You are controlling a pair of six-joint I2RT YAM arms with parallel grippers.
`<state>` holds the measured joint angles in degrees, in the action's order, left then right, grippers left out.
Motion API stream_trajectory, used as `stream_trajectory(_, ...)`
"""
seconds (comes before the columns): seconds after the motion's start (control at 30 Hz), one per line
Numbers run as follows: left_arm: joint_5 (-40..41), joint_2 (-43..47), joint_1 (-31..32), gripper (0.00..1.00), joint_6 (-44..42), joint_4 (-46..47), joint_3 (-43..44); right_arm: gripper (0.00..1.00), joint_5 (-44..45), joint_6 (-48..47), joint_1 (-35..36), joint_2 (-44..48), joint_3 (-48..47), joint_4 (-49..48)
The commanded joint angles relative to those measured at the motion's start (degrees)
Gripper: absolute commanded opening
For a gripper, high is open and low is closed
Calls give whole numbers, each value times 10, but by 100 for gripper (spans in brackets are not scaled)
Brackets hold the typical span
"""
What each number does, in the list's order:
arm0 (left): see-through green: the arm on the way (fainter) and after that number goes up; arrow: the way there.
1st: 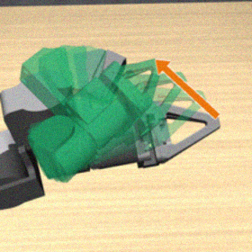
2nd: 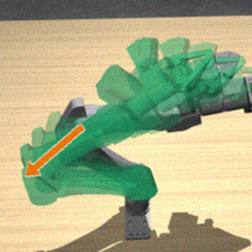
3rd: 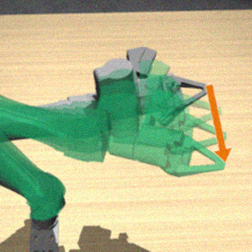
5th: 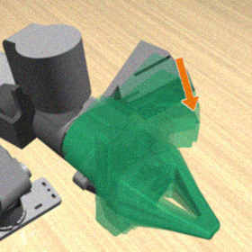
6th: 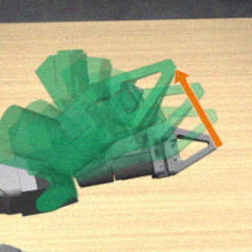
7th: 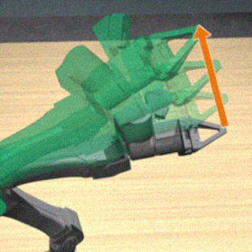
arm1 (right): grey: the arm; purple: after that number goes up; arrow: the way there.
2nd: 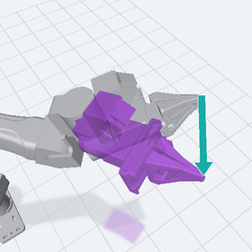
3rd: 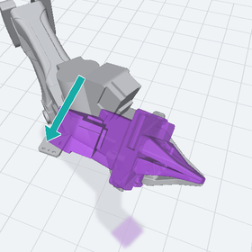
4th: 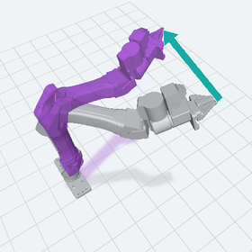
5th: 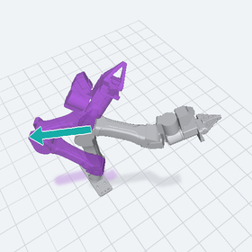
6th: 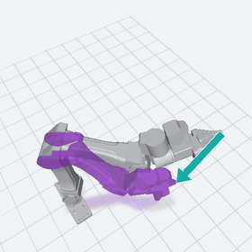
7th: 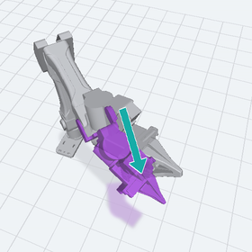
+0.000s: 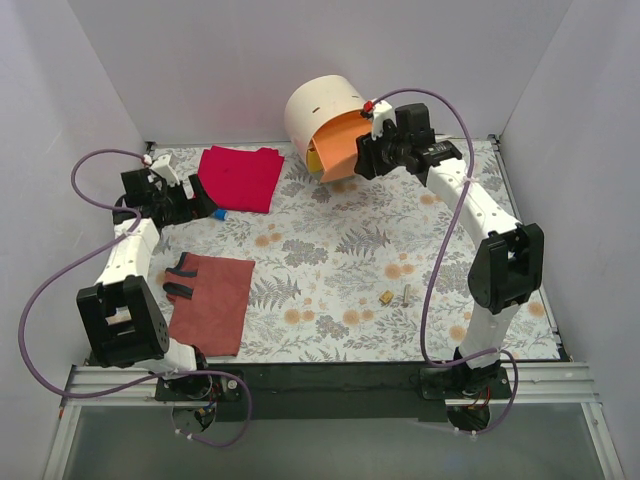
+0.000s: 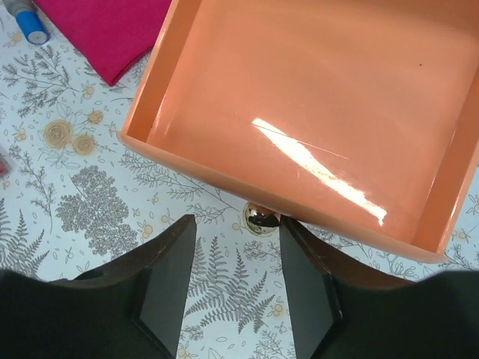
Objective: Sort the stationery into containers
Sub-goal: Open the drawer in the storage box, then pick up the stationery from the center of the board.
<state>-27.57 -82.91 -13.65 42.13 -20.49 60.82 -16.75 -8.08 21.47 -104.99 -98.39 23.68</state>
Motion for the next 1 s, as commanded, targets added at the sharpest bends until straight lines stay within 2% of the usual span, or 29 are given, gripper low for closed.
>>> stream_trajectory(0.0, 0, -7, 8, 89, -12, 5, 48, 58, -26, -15, 3, 42, 7, -2)
stream_trajectory(0.07, -1, -9, 11, 89, -19, 5, 52, 60, -24, -18, 2, 53, 16, 0)
stream_trajectory(0.17, 0, -26, 18, 89, -71, -5, 55, 61, -22, -40, 1, 83, 42, 18)
stream_trajectory(0.2, 3, -36, 24, 89, -117, -25, 59, 61, -21, -47, 1, 102, 50, 33)
stream_trajectory(0.3, 44, -94, 58, 89, -163, -63, 88, 62, -20, -90, -1, 148, 106, 51)
stream_trajectory(0.43, 101, -141, 71, 89, -151, -44, 124, 64, -21, -145, -2, 204, 208, 51)
stream_trajectory(0.6, 167, -196, 80, 90, -158, -23, 160, 68, -73, -212, -9, 270, 302, 52)
stream_trajectory(0.77, 209, -230, 90, 89, -191, -17, 189, 68, -64, -211, -9, 309, 353, 52)
stream_trajectory(0.83, 180, -239, 93, 89, -227, -13, 202, 68, -60, -210, -8, 314, 355, 52)
stream_trajectory(0.97, 48, -230, 93, 79, -438, -13, 209, 68, -54, -228, -10, 330, 364, 63)
